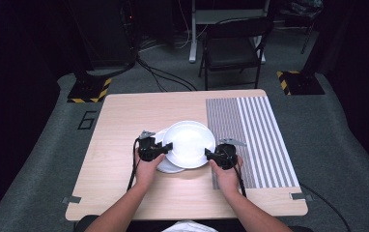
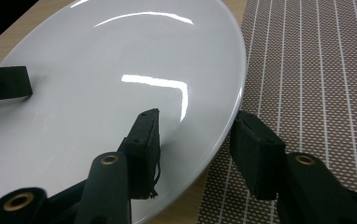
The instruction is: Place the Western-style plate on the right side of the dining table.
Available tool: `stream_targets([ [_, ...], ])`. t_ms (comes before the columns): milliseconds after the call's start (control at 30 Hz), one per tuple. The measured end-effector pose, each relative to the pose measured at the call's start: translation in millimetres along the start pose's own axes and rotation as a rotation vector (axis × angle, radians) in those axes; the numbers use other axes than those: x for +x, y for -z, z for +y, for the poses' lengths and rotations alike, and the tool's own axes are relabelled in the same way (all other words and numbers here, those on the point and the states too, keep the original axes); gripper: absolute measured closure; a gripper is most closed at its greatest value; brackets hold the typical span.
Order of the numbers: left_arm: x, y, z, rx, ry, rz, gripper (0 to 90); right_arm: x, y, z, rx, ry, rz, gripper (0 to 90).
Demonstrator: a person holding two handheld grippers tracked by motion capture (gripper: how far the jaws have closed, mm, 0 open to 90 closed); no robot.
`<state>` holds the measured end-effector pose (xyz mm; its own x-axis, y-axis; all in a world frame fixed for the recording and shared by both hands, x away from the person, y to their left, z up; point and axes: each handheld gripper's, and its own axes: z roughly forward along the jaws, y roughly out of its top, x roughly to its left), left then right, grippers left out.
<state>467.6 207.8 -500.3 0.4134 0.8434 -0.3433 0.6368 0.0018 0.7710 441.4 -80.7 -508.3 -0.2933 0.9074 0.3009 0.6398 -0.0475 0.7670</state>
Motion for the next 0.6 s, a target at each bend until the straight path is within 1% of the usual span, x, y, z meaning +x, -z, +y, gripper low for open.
stream_targets([
  [100,-1.7,-0.7,0.7,-0.006,0.01,-0.006,56.7,0.3,3.5,2.2,-0.005,-0.004,-0.002,52.7],
  [200,-5.7,-3.0,1.4,-0.006,0.001,-0.012,56.7,-2.0,5.9,3.2,-0.018,0.011,-0.016,53.0],
  [267,-8.2,-3.7,1.8,-0.004,-0.006,-0.014,56.7,-3.4,7.4,3.2,-0.02,0.002,-0.022,53.0],
  [333,-9.5,-4.5,1.9,-0.005,-0.003,-0.018,56.6,-5.0,9.0,3.4,-0.017,-0.004,-0.024,53.0],
  [433,-11.0,-6.3,2.2,-0.011,0.011,-0.03,56.4,-6.4,12.2,5.1,-0.028,-0.008,-0.034,53.3],
  [533,-14.1,-6.0,3.3,-0.017,0.008,-0.027,56.4,-7.8,14.8,7.4,-0.044,-0.006,-0.037,53.7],
  [600,-14.5,-6.1,3.7,-0.017,0.005,-0.022,56.4,-7.9,14.9,7.5,-0.045,-0.007,-0.038,54.0],
])
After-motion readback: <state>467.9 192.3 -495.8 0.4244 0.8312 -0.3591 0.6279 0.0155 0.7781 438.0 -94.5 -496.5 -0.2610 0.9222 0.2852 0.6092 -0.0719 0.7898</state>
